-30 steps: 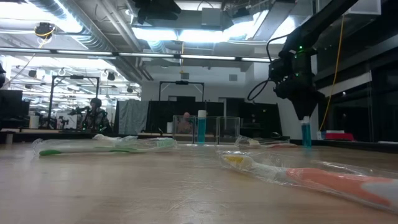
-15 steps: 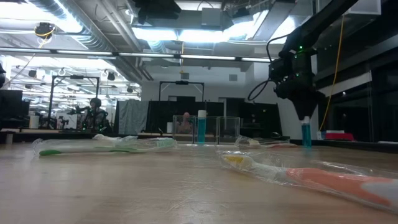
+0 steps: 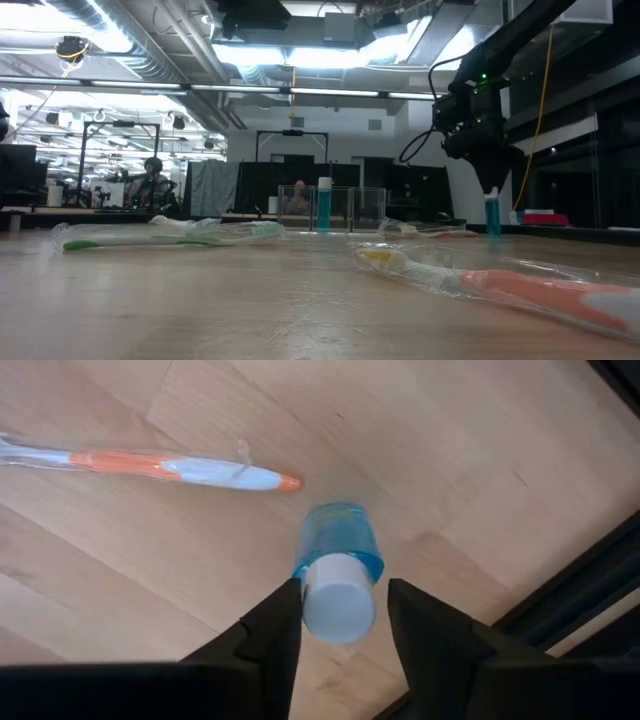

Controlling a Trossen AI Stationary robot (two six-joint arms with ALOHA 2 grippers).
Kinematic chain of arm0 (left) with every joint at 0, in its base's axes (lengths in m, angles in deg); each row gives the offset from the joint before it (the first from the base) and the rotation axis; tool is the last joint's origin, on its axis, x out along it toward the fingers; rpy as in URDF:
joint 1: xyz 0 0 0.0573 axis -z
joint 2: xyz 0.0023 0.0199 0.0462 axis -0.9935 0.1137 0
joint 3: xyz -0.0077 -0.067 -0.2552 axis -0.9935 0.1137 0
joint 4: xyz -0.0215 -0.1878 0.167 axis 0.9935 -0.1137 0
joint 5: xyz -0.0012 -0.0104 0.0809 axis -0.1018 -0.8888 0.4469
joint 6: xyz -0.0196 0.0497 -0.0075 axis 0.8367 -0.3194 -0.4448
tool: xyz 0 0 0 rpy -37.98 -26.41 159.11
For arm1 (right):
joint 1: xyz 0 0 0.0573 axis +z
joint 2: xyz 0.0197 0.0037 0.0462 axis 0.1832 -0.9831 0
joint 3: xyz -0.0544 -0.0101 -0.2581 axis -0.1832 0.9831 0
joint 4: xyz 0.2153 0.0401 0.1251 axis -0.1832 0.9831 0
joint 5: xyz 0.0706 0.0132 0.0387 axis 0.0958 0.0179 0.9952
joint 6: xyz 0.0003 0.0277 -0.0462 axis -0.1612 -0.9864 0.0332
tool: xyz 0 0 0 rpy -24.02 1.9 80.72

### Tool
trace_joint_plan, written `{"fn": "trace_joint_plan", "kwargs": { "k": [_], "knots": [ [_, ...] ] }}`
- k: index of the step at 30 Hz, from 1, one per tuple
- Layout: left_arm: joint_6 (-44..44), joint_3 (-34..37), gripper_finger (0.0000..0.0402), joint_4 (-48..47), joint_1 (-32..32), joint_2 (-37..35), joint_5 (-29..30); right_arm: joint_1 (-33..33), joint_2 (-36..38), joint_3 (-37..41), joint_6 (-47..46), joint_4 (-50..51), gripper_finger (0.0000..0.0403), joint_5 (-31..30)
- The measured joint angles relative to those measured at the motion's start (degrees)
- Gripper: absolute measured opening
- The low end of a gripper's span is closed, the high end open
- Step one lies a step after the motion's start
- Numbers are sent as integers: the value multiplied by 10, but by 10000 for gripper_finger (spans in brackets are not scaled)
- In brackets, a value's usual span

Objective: Pick & Place toothbrushing station
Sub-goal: Put the blue mouthwash into the transparent organizer

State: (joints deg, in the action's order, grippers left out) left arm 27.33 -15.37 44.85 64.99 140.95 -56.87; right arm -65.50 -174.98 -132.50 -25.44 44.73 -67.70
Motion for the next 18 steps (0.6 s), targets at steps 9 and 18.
{"fn": "trace_joint_plan", "kwargs": {
  "k": [9,18],
  "knots": [
    [0,0,102,0,0,0,0,0,0,0,0,9,102,1],
    [0,0,102,0,0,0,0,0,0,0,-3,20,105,16]
  ]
}}
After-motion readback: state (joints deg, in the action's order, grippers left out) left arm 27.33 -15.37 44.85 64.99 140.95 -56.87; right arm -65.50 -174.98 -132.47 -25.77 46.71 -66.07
